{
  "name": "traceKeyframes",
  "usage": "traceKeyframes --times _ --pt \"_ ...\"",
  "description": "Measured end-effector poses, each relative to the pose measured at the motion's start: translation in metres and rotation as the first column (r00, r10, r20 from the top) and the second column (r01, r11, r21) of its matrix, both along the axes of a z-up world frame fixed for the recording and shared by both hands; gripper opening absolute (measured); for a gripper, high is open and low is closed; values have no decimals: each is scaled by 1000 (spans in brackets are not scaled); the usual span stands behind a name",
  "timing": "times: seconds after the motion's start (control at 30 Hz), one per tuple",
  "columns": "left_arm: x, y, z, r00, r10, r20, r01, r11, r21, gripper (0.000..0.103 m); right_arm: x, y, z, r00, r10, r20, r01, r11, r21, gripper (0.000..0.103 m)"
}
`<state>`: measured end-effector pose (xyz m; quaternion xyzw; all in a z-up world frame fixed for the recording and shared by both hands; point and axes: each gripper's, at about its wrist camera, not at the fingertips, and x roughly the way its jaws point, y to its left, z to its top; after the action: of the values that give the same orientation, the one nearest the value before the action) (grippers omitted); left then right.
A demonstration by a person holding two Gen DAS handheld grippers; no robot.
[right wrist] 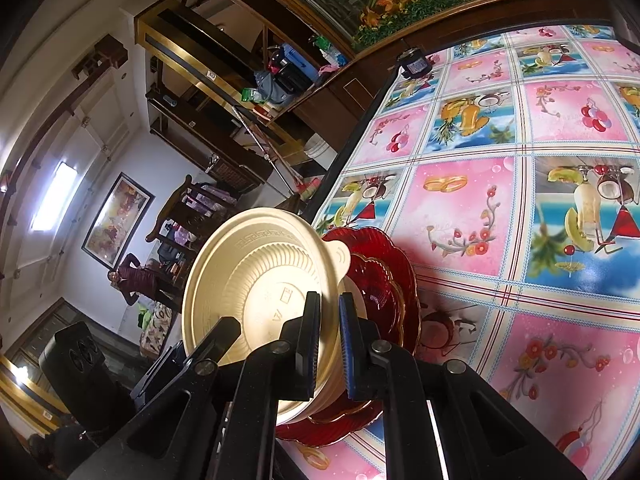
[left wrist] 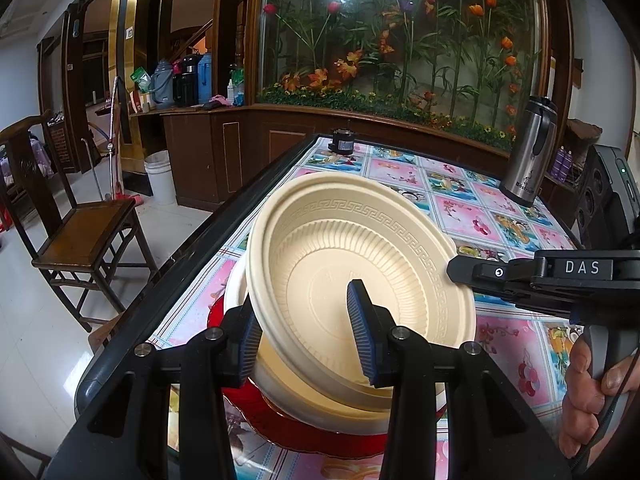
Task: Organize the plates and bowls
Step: 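Lower the small beige bowl onto the white bowl and open the right tool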
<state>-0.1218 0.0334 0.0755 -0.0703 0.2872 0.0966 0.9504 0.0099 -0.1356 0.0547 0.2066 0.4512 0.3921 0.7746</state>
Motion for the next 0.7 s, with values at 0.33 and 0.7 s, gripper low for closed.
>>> traceKeyframes --times 0.33,0.7 --pt "0 0 -7 1000 2 -18 -2 1000 -5 40 -4 1 -3 999 2 35 -2 1000 -9 13" --pt "-2 -4 -2 999 22 -35 -22 1000 -17 65 -8 -14 3 996 17 84 -18 1000 6 27"
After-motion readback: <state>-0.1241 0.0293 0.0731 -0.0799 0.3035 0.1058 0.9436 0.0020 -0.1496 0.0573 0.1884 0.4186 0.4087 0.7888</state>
